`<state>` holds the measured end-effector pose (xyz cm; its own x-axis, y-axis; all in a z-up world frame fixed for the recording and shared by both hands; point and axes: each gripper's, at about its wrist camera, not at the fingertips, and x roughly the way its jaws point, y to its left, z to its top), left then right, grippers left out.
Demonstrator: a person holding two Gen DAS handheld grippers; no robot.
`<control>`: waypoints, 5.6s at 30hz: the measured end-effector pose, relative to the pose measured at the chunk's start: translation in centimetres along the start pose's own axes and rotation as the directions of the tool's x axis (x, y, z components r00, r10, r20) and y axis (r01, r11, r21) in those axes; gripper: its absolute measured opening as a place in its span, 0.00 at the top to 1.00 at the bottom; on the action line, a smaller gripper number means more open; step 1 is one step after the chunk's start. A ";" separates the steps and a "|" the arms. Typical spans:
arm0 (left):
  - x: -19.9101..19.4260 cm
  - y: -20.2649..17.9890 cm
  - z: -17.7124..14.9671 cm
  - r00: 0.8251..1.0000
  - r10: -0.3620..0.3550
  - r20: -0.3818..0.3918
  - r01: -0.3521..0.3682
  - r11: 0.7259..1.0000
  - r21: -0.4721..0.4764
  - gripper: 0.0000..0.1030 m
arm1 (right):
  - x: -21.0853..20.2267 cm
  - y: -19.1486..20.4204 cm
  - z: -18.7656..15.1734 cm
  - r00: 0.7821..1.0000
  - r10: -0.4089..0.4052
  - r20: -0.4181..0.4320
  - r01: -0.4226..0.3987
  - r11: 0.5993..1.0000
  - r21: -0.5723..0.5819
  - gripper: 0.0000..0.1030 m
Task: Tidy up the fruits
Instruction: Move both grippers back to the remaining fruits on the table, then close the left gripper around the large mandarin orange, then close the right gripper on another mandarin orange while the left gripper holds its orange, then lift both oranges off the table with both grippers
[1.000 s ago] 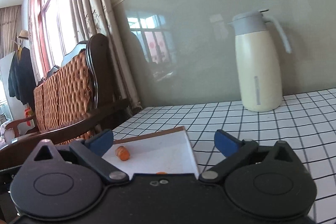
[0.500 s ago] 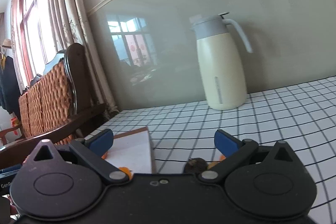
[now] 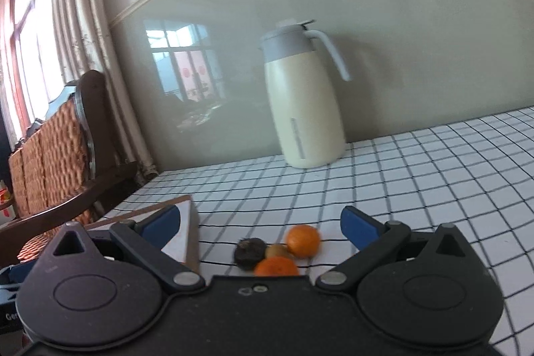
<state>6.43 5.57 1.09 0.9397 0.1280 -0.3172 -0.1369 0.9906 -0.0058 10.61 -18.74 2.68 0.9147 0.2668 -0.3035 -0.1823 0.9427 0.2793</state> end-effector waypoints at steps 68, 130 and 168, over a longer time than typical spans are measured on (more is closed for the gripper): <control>4.3 -15.1 -2.6 0.963 -0.226 -0.148 0.239 0.968 0.078 0.25 | -1.2 -8.8 -1.2 0.965 -0.241 -0.105 0.244 0.970 0.016 0.21; 8.4 -13.1 -3.2 0.968 -0.138 -0.208 0.146 0.989 0.023 0.59 | 9.4 -4.3 -1.2 0.971 -0.038 -0.238 0.046 0.999 0.026 0.72; 7.0 -13.2 -3.3 0.966 -0.169 -0.198 0.174 0.985 0.011 0.61 | 3.5 -5.4 -1.7 0.969 -0.106 -0.224 0.100 0.994 -0.040 0.72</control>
<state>13.80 -6.75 -4.16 0.8685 -0.0533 -0.4929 0.0325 0.9982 -0.0508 14.17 -22.51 -1.46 0.8250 0.2031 -0.5274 -0.1044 0.9719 0.2110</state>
